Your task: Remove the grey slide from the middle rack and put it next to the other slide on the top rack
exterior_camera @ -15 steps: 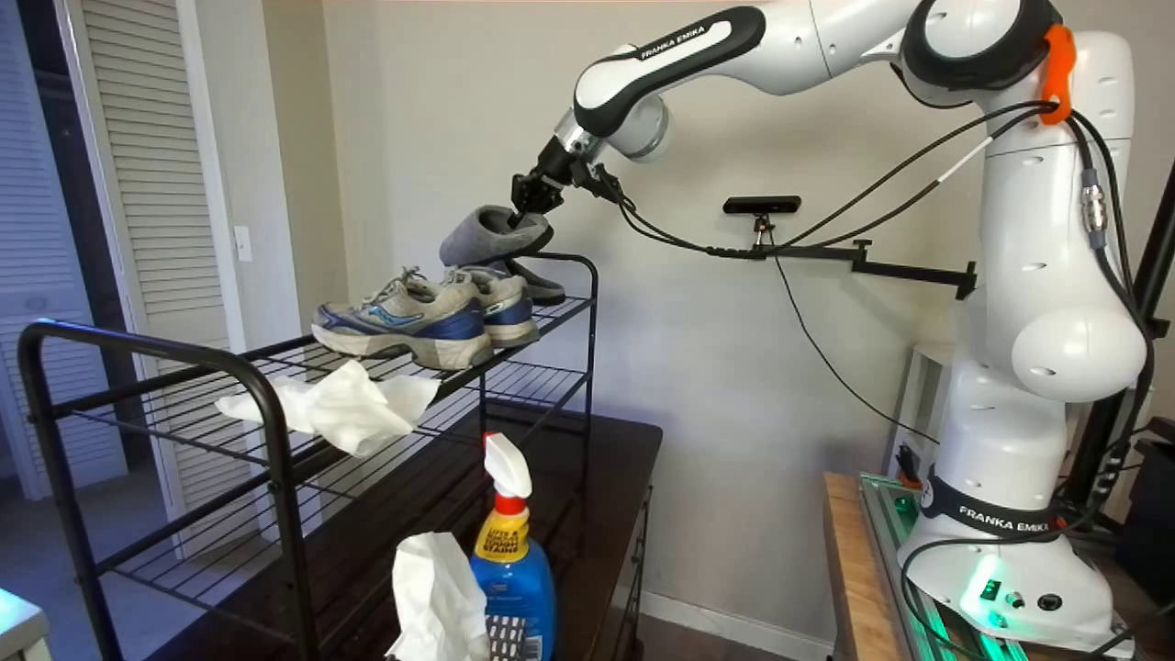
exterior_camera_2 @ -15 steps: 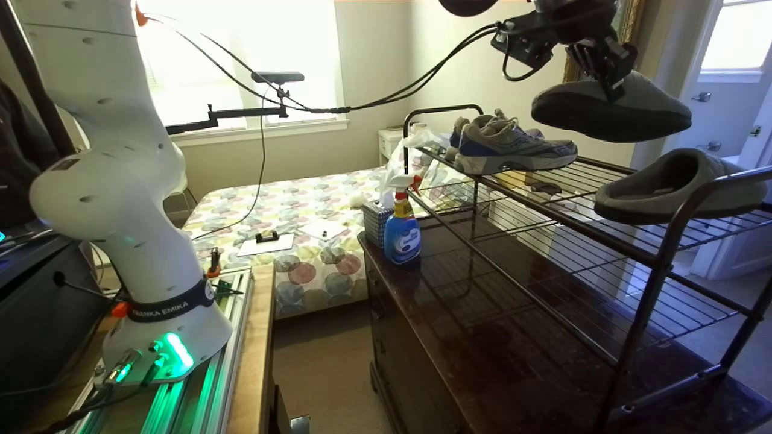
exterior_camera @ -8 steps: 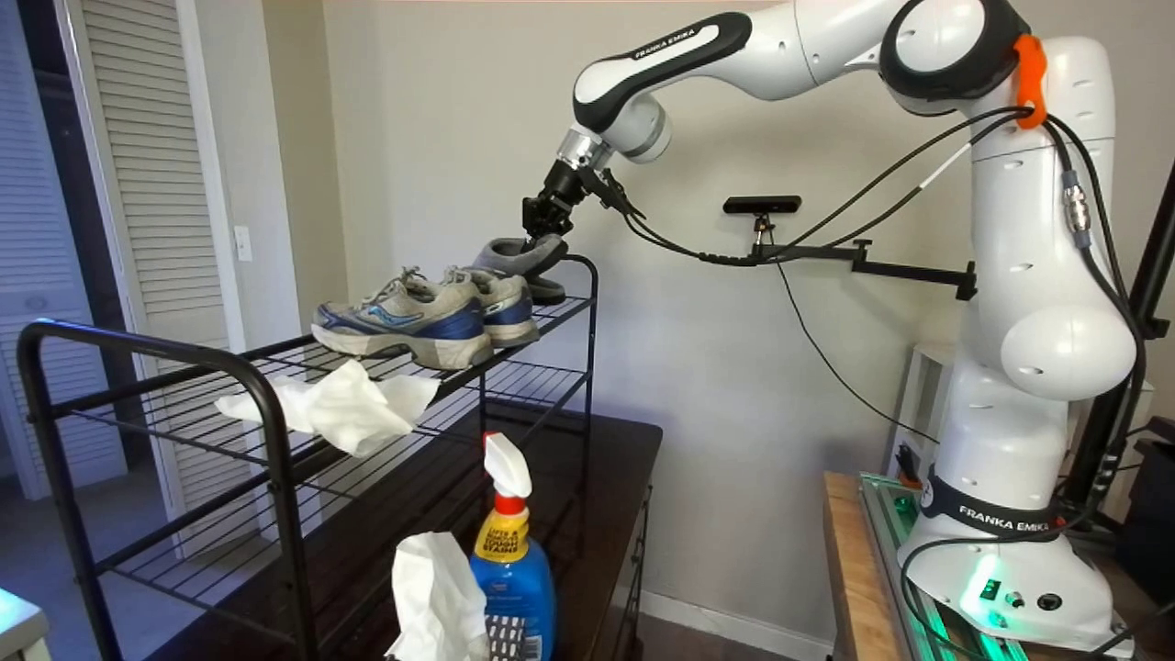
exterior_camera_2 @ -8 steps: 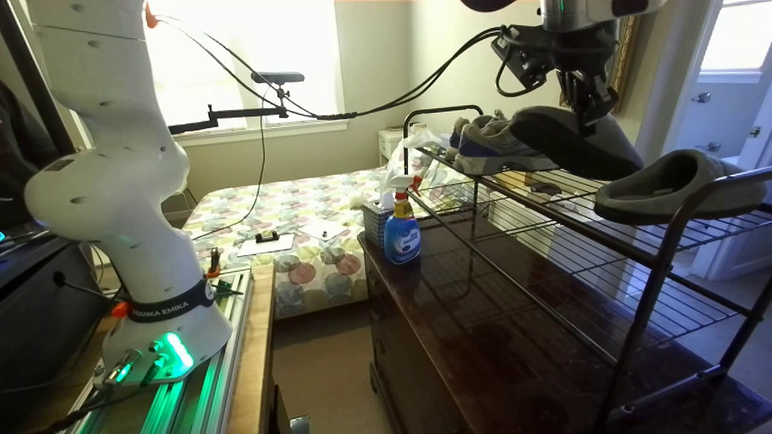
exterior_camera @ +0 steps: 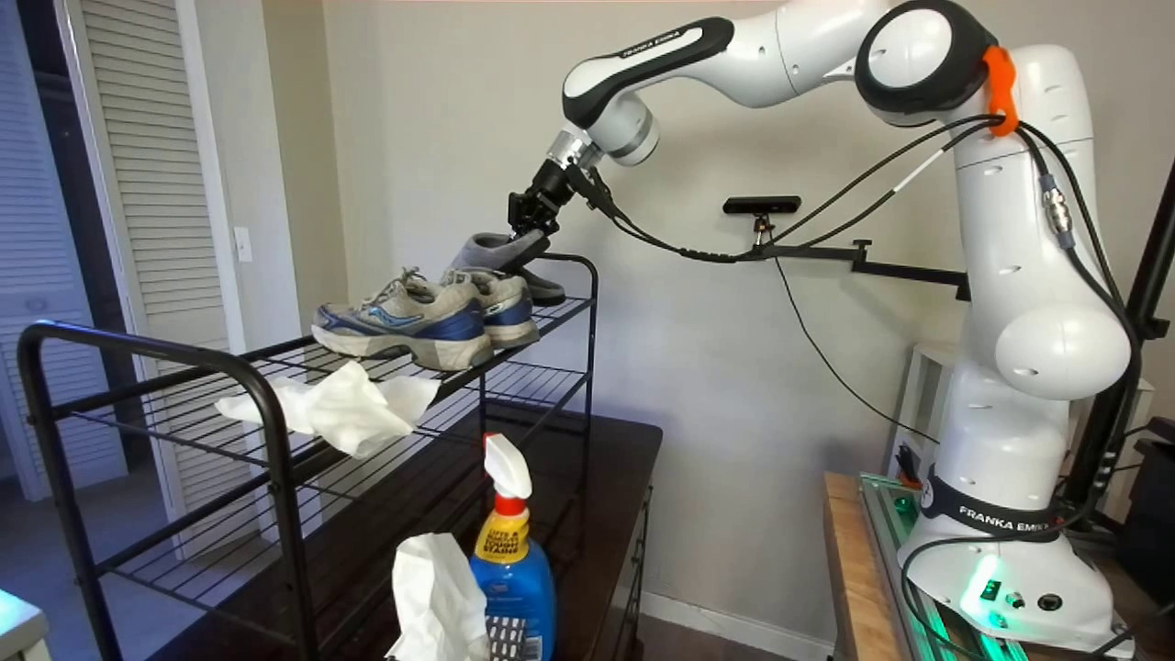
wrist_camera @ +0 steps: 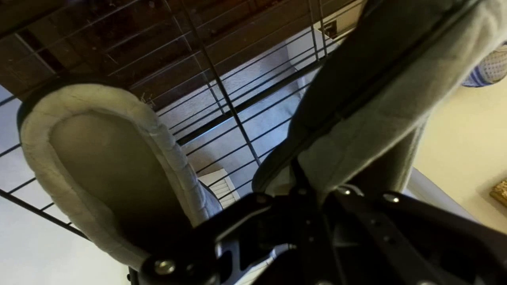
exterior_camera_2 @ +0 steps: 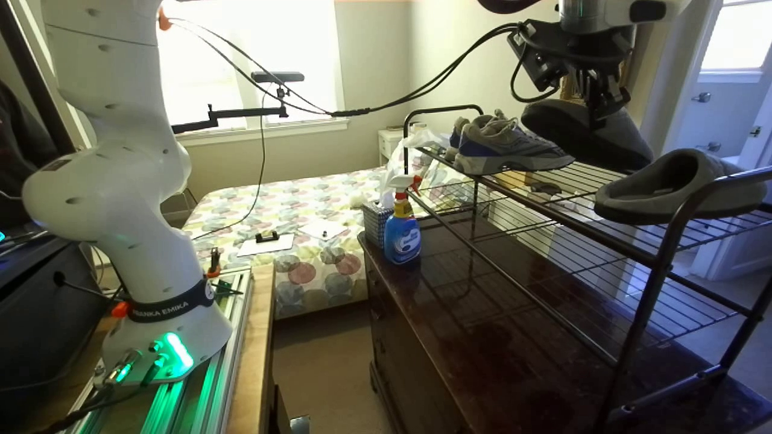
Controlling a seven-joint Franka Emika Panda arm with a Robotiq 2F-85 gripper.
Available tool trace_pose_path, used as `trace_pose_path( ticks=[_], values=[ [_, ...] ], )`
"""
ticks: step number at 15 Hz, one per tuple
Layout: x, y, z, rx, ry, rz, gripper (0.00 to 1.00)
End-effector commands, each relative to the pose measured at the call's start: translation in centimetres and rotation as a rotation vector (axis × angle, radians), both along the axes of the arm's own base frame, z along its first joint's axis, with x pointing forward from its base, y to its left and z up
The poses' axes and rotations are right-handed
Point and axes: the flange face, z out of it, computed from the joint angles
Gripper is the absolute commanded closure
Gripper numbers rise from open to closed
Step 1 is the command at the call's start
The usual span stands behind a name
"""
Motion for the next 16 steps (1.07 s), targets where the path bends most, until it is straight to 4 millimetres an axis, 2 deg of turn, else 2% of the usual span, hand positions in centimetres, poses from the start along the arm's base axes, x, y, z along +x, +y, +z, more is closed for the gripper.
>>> trace_pose_path(
  ticks=[1, 5, 6, 8, 9, 16],
  values=[
    [2.0, -0.1, 0.8, 0.022, -0.06, -0.016, 0.99],
    [4.3, -0.9, -0.1, -0.006, -0.08, -0.069, 0.99],
    [2.3, -0.6, 0.0, -0.016, -0.065, -0.041, 0.95],
    [3.2, -0.8, -0.7, -0.015, -0.063, -0.048, 0.95],
    [3.5, -0.8, -1.0, -0.016, -0.062, -0.049, 0.99],
    [4.8, -2.8, -3.4, 0.043, -0.003, -0.08, 0.99]
  ],
)
